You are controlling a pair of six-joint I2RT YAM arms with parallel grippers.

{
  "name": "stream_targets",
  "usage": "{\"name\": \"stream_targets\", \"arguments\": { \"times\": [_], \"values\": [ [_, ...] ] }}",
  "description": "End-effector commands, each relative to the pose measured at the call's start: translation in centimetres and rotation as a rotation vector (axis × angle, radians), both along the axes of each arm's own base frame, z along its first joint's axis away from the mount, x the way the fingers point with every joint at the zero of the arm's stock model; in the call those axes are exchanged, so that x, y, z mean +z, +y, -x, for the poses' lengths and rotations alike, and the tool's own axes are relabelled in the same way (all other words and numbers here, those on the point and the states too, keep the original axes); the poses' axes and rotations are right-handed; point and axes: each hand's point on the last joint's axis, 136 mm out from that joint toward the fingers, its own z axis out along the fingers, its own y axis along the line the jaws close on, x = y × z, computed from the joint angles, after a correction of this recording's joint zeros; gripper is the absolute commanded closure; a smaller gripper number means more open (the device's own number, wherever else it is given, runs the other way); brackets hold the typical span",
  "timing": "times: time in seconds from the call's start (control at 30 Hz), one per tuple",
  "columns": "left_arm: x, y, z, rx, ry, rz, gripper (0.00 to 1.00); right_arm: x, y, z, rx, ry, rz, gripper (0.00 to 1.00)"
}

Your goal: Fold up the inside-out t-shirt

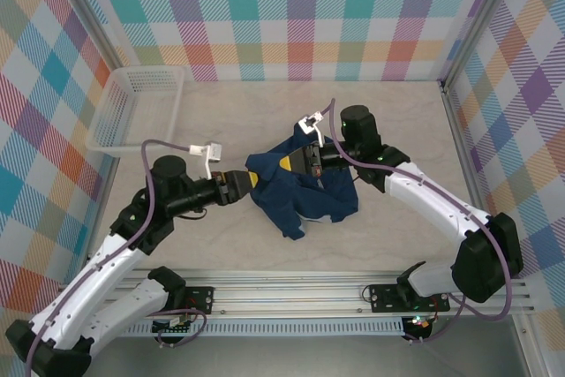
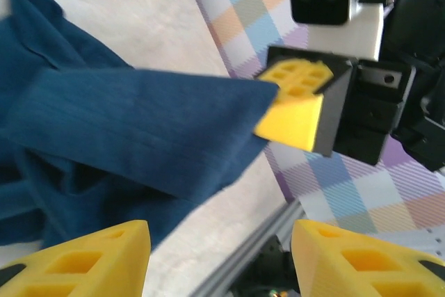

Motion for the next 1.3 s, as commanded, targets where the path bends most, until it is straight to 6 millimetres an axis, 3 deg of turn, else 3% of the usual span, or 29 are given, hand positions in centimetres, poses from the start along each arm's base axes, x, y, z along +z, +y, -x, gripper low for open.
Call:
{"name": "stream_targets", "arguments": {
  "times": [0.0, 0.13, 0.33, 0.5, 0.73, 0.97, 1.13, 1.27],
  "values": [
    [1.3, -2.5, 0.4, -0.099, 0.003, 0.084, 0.43, 0.5, 0.0, -0.4, -0.01, -0.015, -0.027, 1.0],
    [1.1, -3.5, -0.3, -0.111, 0.023, 0.061, 0.43, 0.5, -0.1, -0.4, -0.013, -0.017, -0.028, 1.0],
    [-0.4, -3.0, -1.7, -0.044, 0.033, -0.016, 0.48, 0.6, -0.3, -0.2, -0.013, -0.027, -0.03, 1.0],
    [-0.7, -3.3, -2.4, -0.033, 0.023, -0.024, 0.74, 0.7, -0.4, 0.0, -0.012, -0.032, -0.033, 1.0],
    [0.0, -3.3, -2.5, -0.04, -0.014, -0.029, 1.0, 0.4, -0.9, 0.0, -0.038, -0.064, 0.0, 1.0],
    [4.2, -3.0, -0.3, -0.105, -0.135, 0.06, 1.0, -2.5, -2.7, -2.5, -0.171, -0.169, 0.231, 0.98],
    [5.3, -2.7, 0.0, -0.098, -0.146, 0.071, 1.0, -2.1, -2.5, -2.7, -0.159, -0.189, 0.23, 0.92],
    [5.3, -2.8, -0.3, -0.09, -0.131, 0.072, 1.0, -1.7, -2.6, -2.4, -0.148, -0.188, 0.237, 0.81]
  ]
}}
